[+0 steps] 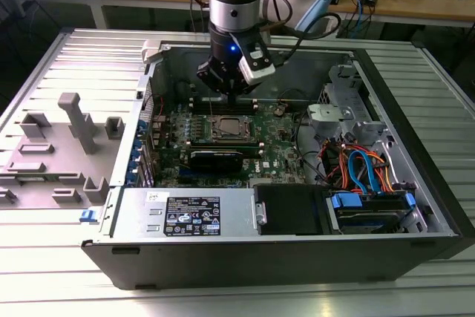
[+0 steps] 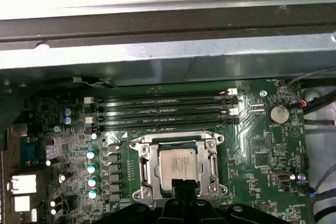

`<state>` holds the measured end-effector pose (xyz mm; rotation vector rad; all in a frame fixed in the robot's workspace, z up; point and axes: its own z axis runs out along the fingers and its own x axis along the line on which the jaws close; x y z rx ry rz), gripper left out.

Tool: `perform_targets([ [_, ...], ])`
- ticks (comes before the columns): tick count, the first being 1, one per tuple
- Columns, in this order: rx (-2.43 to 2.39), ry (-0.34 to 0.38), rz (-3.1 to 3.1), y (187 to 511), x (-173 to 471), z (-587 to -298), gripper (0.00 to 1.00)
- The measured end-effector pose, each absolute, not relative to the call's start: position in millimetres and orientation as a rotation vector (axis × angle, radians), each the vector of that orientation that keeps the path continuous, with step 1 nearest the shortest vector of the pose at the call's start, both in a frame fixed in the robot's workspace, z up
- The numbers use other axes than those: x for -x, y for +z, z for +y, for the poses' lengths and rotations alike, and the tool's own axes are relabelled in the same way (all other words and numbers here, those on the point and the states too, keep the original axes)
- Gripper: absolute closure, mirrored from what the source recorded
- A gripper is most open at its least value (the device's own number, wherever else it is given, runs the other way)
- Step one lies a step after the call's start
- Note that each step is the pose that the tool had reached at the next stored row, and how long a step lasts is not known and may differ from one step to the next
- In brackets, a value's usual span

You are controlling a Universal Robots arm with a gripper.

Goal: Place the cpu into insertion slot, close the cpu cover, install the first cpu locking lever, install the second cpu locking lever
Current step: 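Install the first cpu locking lever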

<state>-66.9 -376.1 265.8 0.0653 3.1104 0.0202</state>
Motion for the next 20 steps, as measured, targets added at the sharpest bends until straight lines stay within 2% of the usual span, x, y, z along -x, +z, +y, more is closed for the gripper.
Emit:
perform_targets([
  [20, -0.044, 0.022, 3.110, 265.2, 91.4, -376.1, 0.89],
])
